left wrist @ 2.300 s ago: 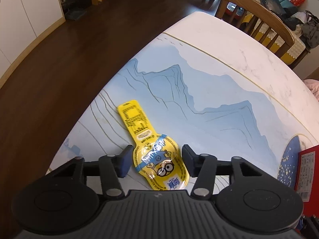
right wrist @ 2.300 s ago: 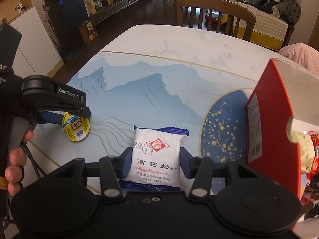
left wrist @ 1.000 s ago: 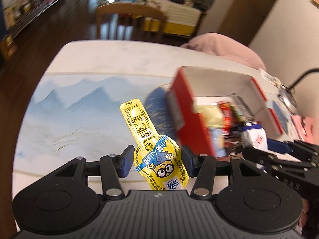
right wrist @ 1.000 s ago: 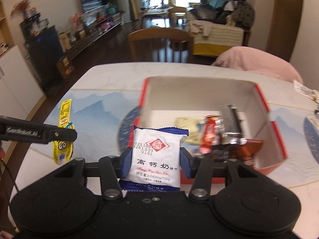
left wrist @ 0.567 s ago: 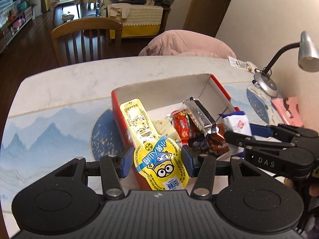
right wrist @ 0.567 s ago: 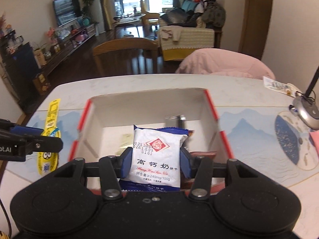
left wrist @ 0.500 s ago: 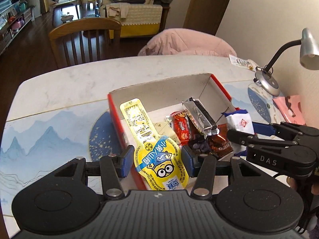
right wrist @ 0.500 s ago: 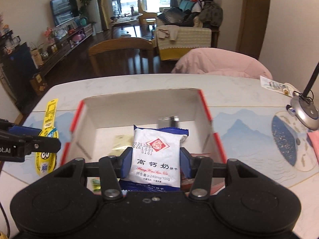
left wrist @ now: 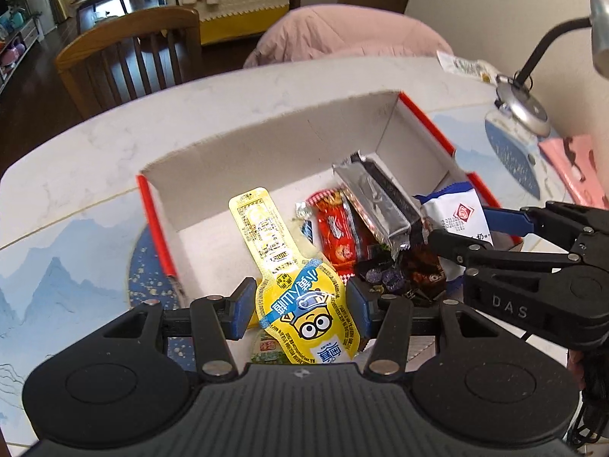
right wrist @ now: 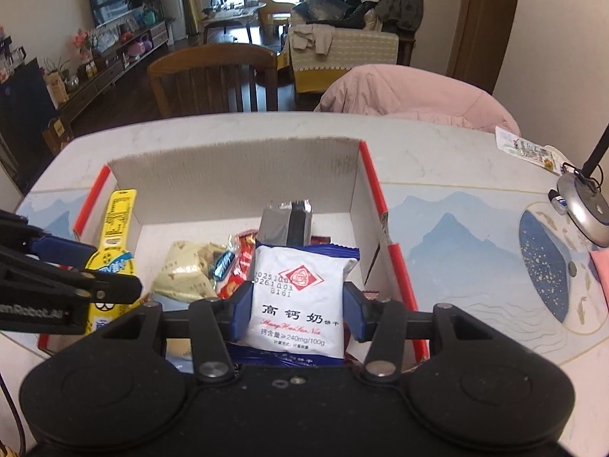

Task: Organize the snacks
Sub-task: 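Lower both tools into the box and open them to release the snacks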

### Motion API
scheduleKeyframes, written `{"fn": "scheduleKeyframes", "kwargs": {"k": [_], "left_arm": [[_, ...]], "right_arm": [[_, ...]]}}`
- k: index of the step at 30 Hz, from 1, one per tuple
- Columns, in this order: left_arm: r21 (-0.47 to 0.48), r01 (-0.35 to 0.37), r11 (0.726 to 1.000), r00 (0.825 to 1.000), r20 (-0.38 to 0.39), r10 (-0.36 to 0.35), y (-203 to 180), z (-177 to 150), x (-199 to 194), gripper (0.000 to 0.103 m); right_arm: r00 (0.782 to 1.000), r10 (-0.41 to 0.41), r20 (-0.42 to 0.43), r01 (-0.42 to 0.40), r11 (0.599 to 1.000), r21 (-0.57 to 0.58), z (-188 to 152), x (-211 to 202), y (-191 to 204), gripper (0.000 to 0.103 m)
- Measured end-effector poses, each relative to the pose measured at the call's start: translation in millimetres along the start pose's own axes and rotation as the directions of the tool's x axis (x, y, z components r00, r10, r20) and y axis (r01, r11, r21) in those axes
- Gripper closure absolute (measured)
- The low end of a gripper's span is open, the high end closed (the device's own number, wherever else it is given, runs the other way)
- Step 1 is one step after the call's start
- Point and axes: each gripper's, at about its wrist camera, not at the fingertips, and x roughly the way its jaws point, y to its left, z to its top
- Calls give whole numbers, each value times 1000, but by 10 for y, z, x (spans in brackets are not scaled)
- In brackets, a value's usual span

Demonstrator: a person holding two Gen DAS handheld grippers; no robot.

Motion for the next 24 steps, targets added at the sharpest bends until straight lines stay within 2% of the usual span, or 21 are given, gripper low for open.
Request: {"fn": "scheduleKeyframes", "kwargs": {"k": [13, 24], "left_arm": [[25, -35, 999, 996, -80, 36, -52, -70, 417, 53], [-20, -21, 1000, 999, -49, 20, -36, -136, 318, 52]], "right_arm": [[999, 21, -35, -22, 999, -40, -54, 134, -45, 54], [998, 58, -20, -58, 998, -33, -79, 37, -88, 54]]}}
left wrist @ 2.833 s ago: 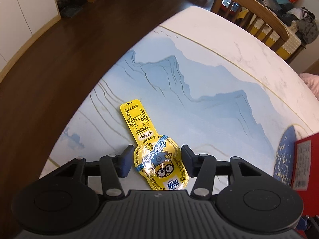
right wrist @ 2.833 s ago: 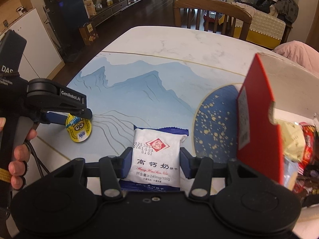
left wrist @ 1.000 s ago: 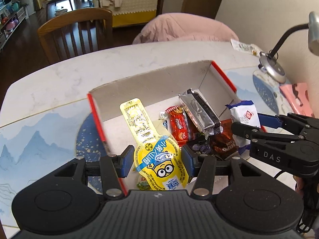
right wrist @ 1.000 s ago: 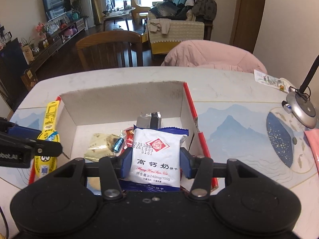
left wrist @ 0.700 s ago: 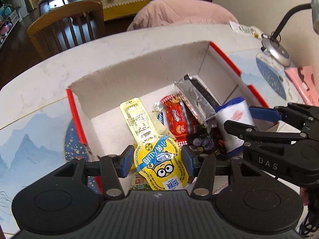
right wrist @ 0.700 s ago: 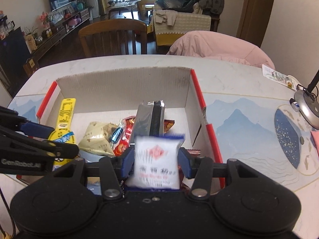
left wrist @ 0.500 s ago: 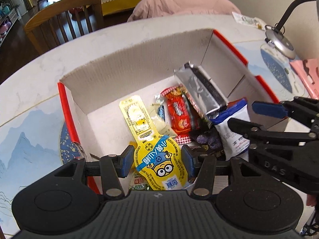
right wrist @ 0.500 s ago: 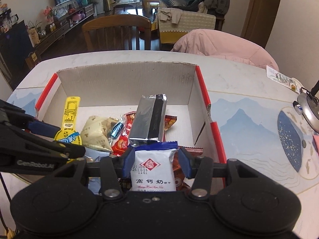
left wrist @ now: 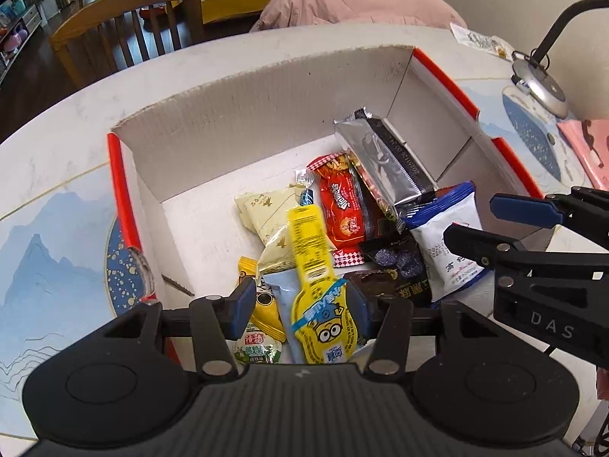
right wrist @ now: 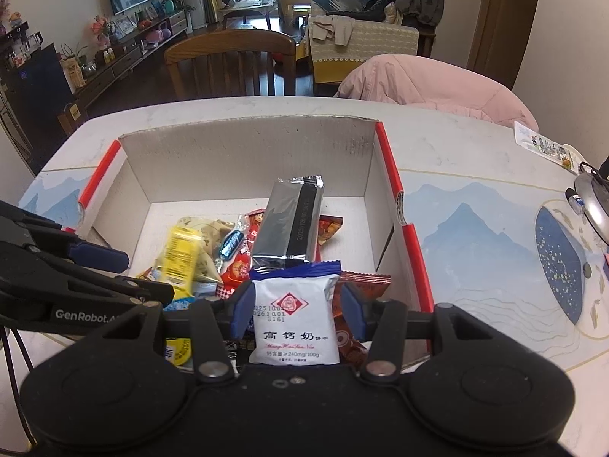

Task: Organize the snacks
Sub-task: 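Lower both tools into the box and open them to release the snacks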

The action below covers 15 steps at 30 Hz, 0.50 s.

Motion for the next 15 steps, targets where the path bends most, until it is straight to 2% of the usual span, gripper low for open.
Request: {"fn": "scheduleKeyframes", "kwargs": {"k": [3, 6, 10, 14, 15], "left_arm": [[-13, 4, 1000, 1000, 16, -4, 7, -32, -82, 51], [-27, 8, 1000, 999, 46, -7, 22, -72, -192, 45], [-31, 14, 999, 996, 86, -11, 27, -125, -371, 45], [-28, 14, 1000, 992, 129, -11, 15, -187, -562, 44], [-25, 13, 1000, 990, 138, -10, 10, -200, -605, 41]], "right_arm": [[1000, 13, 12, -13, 1000, 1, 4, -66, 13, 54], [999, 28, 27, -28, 1000, -1, 12, -145, 26, 54], [997, 51, 52, -51, 999, 0, 8, -278, 54, 53], [991, 86, 98, -88, 996, 13, -1, -432, 84, 52], [990, 92, 109, -95, 995, 19, -4, -471, 88, 51]]}}
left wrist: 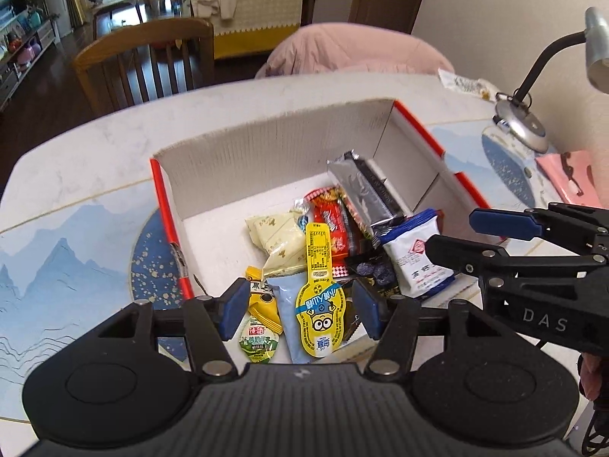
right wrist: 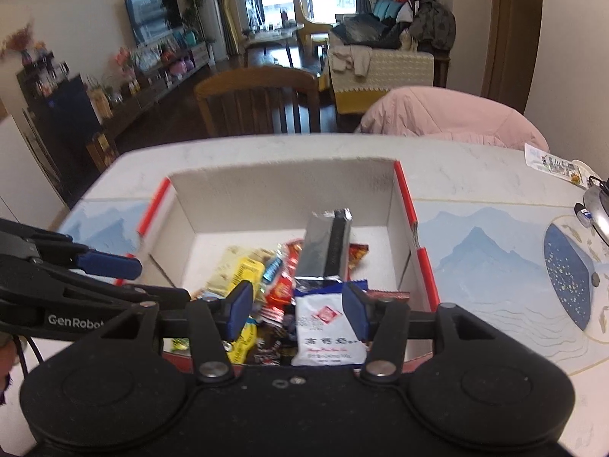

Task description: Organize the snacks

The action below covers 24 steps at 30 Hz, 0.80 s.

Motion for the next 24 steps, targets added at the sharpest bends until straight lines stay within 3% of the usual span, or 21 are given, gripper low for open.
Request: {"fn": "scheduleKeyframes", "kwargs": {"k": [9, 11, 13, 18, 21, 24], "left_arm": [[22, 17, 1000, 995, 94, -19, -4, -87, -407, 38], [28, 21, 999, 993, 113, -24, -1, -116, -494, 37], [30, 25, 999, 991, 128, -29, 10, -150, -566, 35], [30, 42, 999, 987, 156, -46, 51, -232, -711, 31], [27, 46, 999, 983, 179, -50, 80, -294, -798, 27], [13, 51, 999, 977, 205, -53, 131, -352, -889, 21]], "right_arm": [[996, 6, 86, -6, 1000, -2, -22, -344, 137, 41], [995, 3, 102, -3, 1000, -2, -44, -410, 164, 34], [992, -3, 128, 3, 1000, -3, -64, -476, 189, 18], [986, 3, 165, -1, 1000, -12, -85, -623, 257, 14], [983, -3, 184, 5, 1000, -13, -102, -691, 288, 0], [980, -3, 200, 7, 1000, -16, -115, -748, 308, 0]]}}
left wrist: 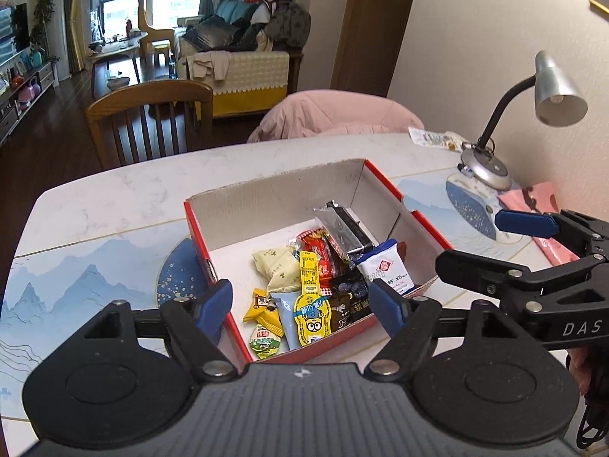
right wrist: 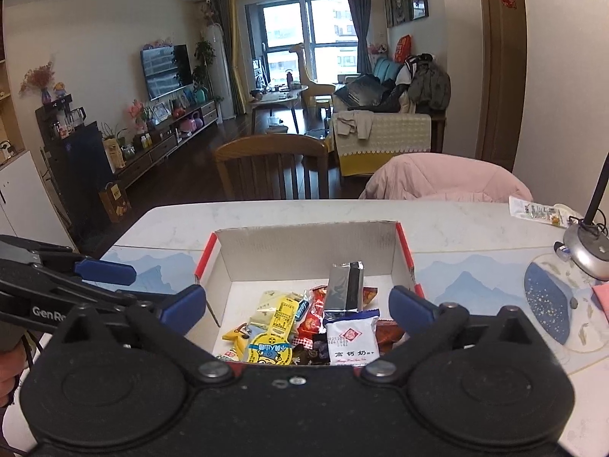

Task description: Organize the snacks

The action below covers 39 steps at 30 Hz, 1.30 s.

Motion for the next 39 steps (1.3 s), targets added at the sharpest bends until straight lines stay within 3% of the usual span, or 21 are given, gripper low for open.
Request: {"fn": "scheduleKeyframes", "kwargs": {"k": [9, 39], "left_arm": [[-48, 24, 999, 998, 65, -21, 96, -124, -279, 9], [-15, 43, 999, 992, 115, -41, 2, -245, -604, 9]], "right_arm": [[1000, 0, 28, -1, 1000, 27, -48, -146, 55, 0], [998, 9, 67, -16, 994, 109, -182, -312, 61, 0]]}}
